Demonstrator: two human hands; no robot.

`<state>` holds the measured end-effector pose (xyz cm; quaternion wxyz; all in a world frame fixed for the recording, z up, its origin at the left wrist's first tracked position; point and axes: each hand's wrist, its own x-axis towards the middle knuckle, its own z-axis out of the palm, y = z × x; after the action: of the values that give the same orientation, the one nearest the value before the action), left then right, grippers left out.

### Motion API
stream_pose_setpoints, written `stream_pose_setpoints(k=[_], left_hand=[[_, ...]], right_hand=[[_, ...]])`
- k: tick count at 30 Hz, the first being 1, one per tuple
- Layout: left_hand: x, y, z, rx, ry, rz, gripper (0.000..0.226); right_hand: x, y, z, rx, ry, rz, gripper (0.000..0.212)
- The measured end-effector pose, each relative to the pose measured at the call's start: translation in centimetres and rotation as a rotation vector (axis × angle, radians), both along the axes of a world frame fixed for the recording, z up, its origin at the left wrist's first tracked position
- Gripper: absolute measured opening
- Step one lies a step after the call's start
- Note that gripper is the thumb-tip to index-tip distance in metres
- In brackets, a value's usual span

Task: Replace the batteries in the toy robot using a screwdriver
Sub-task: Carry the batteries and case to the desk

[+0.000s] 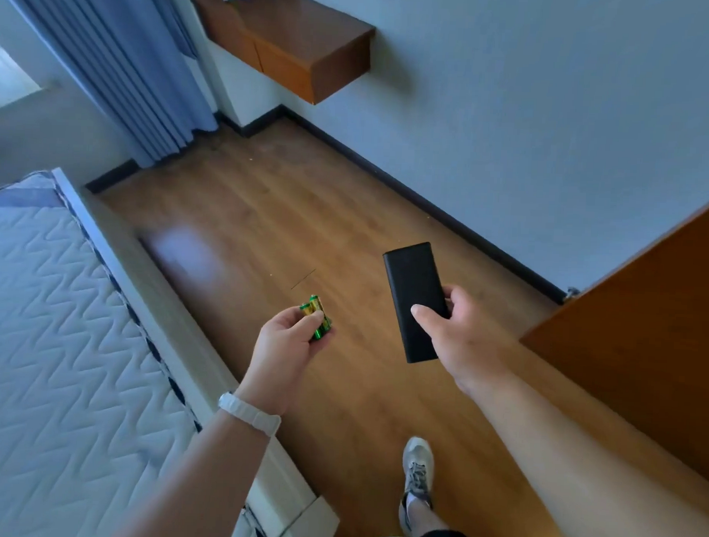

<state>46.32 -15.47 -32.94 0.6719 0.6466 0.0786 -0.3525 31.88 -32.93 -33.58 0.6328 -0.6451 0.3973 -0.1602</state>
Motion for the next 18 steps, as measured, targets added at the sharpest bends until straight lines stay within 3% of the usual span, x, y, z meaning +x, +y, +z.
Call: stream_pose_setpoints(k=[6,18], left_hand=[[0.7,-6.9,1.2,-0.013,0.008,0.039,0.012],[7.1,-9.0,2.5,-0.053,0.012,0.192,0.011]], right_hand=[[1.3,-7.8,0.9,-0.009,-0.026,0.033,0.024],[9.7,-12.5,2.5,-0.023,-0.058,0.142,0.025]])
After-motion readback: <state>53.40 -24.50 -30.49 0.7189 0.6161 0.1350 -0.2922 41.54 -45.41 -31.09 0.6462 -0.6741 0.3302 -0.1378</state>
